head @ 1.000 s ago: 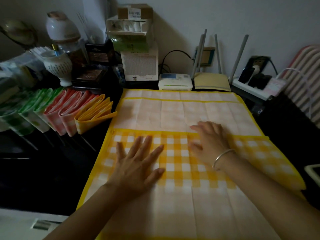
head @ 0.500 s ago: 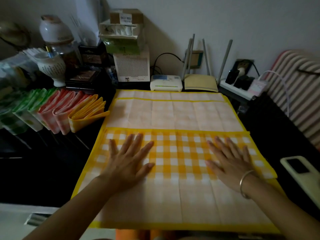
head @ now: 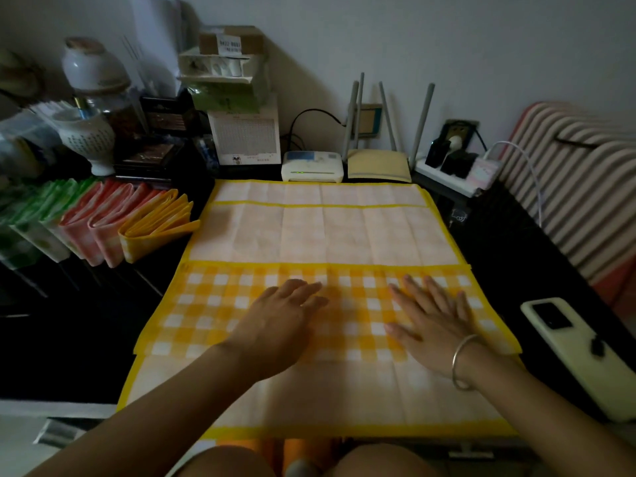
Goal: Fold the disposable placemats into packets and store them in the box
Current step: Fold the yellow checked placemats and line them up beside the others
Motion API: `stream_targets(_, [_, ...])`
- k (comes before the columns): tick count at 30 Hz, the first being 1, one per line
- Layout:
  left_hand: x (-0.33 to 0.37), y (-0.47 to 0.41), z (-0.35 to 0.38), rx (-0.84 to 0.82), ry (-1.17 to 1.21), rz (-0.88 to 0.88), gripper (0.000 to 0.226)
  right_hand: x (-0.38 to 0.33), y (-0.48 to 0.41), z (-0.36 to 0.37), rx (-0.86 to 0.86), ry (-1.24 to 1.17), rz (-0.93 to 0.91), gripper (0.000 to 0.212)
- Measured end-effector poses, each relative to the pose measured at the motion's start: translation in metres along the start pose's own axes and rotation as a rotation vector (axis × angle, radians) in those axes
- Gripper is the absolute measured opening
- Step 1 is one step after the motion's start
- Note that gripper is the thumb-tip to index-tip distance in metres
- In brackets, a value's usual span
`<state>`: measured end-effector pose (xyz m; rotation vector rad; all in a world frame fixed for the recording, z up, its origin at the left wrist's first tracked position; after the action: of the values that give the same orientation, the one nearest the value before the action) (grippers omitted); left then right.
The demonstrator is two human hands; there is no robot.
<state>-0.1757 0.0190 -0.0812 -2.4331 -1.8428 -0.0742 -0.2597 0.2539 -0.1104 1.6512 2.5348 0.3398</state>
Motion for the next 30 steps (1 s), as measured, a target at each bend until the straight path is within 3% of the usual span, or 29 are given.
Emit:
stream_targets(3, [0.006,-0.002,-0.002,-0.053,0.061,-0.032,0.056,-0.005,0.019,0.006,-0.004,0.02,-0.01,0.11])
stream_targets(6, [0.01,-0.004,-0.002,-0.163,0.019,-0.057,0.071,-0.007,0.027,0.004,-0.012,0.005,-0.024,0.105])
stream_targets(9, [0.012,-0.013,-0.001,-0.254,-0.031,-0.055,0.081,-0.008,0.013,-0.012,0.002,-0.079,-0.009,0.089])
stream_targets(12, [0.016,-0.021,-0.006,-0.3,-0.003,-0.057,0.084,-0.011,-0.016,-0.039,0.113,-0.139,0.007,0.055])
stream_targets(14, [0.017,-0.023,-0.006,-0.317,0.014,-0.067,0.084,-0.021,-0.047,-0.056,0.194,-0.136,-0.043,0.047])
stream_targets(17, [0.015,-0.023,-0.003,-0.336,0.012,-0.071,0.085,-0.049,-0.101,-0.074,0.228,-0.154,-0.174,0.048])
stream_targets(20, [0.012,-0.024,-0.001,-0.339,0.021,-0.065,0.085,-0.078,-0.149,-0.084,0.131,-0.066,-0.235,0.061])
stream_targets(25, [0.012,-0.021,0.001,-0.321,0.035,-0.048,0.085,-0.092,-0.19,-0.074,0.051,0.066,-0.139,0.072])
stream_targets(30, [0.01,-0.023,0.001,-0.293,0.079,-0.052,0.084,-0.088,-0.188,-0.079,0.266,0.128,-0.176,0.066])
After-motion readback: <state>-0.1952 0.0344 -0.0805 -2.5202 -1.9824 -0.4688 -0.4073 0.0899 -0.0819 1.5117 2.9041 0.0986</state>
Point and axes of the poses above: each hand's wrist, its own y-axis away from the middle knuckle, its own z-axis out of the palm, x = y × z, the point moved 3 cm from there along -y, towards the middle knuckle, and after that the axes turned 3 degrees about y, right-handed, at the moved point
